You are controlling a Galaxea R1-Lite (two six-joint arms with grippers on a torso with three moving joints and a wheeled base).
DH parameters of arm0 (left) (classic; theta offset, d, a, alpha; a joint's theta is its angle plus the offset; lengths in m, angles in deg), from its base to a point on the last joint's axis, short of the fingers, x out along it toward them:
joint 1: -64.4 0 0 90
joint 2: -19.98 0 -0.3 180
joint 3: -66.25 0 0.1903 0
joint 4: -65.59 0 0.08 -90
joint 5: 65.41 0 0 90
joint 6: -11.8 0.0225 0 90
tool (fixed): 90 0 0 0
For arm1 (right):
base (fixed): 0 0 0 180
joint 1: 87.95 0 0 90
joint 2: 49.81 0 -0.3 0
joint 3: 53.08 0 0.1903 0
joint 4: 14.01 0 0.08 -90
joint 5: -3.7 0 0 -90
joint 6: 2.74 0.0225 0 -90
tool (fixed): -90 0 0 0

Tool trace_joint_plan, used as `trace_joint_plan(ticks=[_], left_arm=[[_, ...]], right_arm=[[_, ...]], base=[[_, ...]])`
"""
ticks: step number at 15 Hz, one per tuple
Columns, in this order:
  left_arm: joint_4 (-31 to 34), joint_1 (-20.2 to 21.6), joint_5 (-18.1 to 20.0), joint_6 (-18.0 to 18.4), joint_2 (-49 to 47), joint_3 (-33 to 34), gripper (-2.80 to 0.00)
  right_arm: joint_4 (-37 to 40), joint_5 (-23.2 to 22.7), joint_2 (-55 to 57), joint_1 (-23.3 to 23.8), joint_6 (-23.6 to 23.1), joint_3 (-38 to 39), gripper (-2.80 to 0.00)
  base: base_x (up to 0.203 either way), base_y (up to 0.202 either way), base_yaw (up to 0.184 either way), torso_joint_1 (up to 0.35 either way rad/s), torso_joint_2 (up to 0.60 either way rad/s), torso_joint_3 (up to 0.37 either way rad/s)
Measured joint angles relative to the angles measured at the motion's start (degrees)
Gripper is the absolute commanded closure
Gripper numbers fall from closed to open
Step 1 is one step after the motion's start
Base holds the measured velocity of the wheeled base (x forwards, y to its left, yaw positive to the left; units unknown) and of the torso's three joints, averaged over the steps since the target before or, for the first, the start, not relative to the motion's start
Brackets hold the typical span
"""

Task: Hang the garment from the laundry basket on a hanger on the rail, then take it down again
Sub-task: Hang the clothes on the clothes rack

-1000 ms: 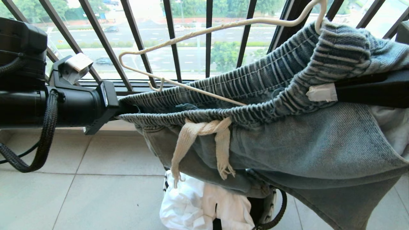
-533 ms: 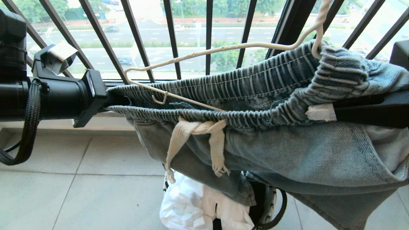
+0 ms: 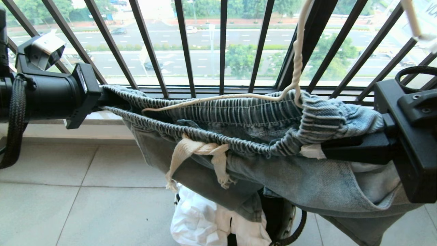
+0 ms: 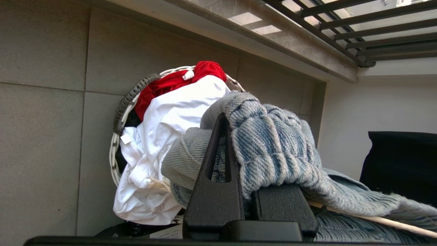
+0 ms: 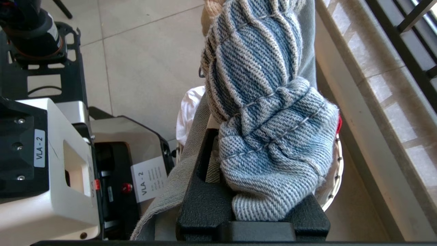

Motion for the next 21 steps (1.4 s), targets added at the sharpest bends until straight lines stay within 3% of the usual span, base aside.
trace_joint_plan(ticks=[6, 10, 14, 17, 21], left_arm=[[2.0, -0.1, 0.1, -0.1, 5.6, -1.8, 0.00], [7.7, -2.2, 0.0, 0.0, 7.7, -11.8, 0.00], [12.8, -3.7, 0.1, 2.7, 7.1, -22.7, 0.00], [16.4, -7.4, 0.0, 4.2, 7.0, -24.0, 0.00], [19.3, -15.0, -0.8, 5.8, 5.2, -24.7, 0.00]], right_arm=[[-2.5, 0.8, 6.2, -0.6, -0.1, -2.9, 0.00], [-2.7, 4.3, 7.9, -3.8, 1.6, -7.2, 0.00], [-5.5, 4.4, 7.9, -5.3, 7.4, -9.4, 0.00], [-9.8, 4.4, 6.3, -5.4, 11.9, -4.7, 0.00], [-20.9, 5.5, 4.4, -5.4, 15.8, 5.3, 0.00]], base=[[0.000, 0.000, 0.000, 0.000, 0.00, 0.000], [0.000, 0.000, 0.000, 0.000, 0.00, 0.000], [0.000, 0.000, 0.000, 0.000, 0.00, 0.000], [0.000, 0.000, 0.000, 0.000, 0.00, 0.000], [0.000, 0.000, 0.000, 0.000, 0.00, 0.000]])
